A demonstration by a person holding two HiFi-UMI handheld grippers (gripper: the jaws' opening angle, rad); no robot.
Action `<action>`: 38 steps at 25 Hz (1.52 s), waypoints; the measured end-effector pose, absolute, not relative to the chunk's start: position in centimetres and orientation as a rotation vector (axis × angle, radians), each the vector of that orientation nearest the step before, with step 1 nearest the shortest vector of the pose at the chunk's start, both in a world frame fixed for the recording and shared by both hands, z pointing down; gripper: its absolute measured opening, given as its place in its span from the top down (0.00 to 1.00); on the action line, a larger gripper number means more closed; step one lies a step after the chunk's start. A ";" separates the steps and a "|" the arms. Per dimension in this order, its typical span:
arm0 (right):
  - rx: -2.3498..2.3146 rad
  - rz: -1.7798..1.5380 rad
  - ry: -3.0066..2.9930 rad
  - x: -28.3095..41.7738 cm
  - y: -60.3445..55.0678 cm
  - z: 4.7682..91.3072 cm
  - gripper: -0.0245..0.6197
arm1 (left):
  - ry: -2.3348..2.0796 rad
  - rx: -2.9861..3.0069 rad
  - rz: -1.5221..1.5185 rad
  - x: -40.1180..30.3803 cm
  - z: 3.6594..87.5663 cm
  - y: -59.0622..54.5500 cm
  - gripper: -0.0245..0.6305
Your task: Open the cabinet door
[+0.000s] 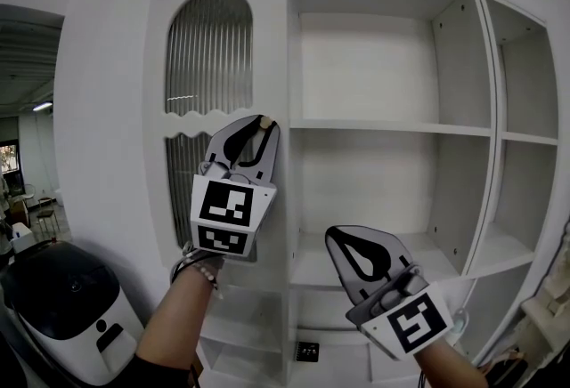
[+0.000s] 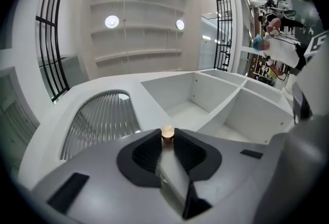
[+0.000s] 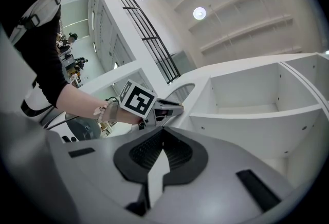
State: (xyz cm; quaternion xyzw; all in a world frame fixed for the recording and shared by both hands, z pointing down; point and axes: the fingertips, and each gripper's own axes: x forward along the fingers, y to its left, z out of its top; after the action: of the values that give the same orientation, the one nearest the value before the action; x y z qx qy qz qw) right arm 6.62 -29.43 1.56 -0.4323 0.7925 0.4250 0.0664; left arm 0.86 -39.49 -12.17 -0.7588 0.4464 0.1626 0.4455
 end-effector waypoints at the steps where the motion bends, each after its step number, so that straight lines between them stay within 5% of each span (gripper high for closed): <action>1: -1.304 1.283 2.390 6.6 -29.3 1.6 0.96 | 1.112 -1.878 0.399 0.8 -12.2 -39.5 0.85; 38: -1.179 1.250 2.406 3.1 -25.9 1.6 0.96 | 1.064 -1.900 0.368 -2.4 -12.1 -33.3 0.85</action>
State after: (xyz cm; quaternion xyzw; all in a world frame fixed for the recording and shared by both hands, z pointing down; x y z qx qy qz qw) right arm 3.09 -25.93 1.63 -0.3969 0.8104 0.4209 0.0924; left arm -2.41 -33.33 -12.06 -0.7685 0.4302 0.1488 0.4498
